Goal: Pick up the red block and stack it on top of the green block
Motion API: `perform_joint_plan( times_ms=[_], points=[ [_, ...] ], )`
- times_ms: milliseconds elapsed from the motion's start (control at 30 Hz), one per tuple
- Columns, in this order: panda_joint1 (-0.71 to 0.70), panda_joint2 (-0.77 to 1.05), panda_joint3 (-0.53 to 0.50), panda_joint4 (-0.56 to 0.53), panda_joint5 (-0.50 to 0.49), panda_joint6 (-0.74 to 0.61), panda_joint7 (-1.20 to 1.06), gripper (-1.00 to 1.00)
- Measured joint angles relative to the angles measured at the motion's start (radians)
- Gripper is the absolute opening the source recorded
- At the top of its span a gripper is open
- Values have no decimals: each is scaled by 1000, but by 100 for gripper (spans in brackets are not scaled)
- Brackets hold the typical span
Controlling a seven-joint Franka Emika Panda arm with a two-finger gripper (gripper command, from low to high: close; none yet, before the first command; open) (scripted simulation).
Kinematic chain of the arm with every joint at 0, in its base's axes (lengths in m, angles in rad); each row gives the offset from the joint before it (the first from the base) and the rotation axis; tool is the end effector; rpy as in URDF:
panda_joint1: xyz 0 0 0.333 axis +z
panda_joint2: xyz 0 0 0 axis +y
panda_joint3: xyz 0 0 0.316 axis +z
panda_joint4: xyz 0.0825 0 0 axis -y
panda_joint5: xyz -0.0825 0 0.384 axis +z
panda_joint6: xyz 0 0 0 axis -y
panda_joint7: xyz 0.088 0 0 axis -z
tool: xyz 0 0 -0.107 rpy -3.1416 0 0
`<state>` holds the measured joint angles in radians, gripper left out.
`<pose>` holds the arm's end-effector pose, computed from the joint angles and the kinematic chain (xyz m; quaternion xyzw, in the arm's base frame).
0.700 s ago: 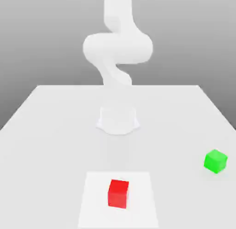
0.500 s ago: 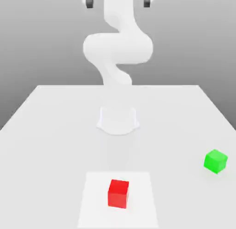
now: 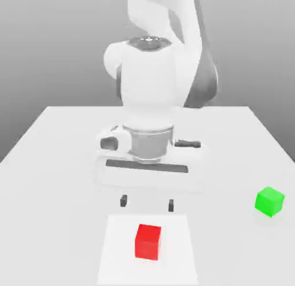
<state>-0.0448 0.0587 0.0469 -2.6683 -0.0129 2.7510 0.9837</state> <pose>0.4216 0.0017 0.2206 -0.8846 0.4661 -0.0112 0.0047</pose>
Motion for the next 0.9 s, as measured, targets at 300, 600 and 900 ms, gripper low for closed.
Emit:
perform_joint_plan(
  times_ms=[300, 600, 900],
  points=[
    [16, 215, -21, 17, -19, 175, 20, -100],
    [8, 68, -8, -5, -1, 50, 7, -100],
    [307, -40, 175, -9, 35, -51, -138, -100]
  ],
)
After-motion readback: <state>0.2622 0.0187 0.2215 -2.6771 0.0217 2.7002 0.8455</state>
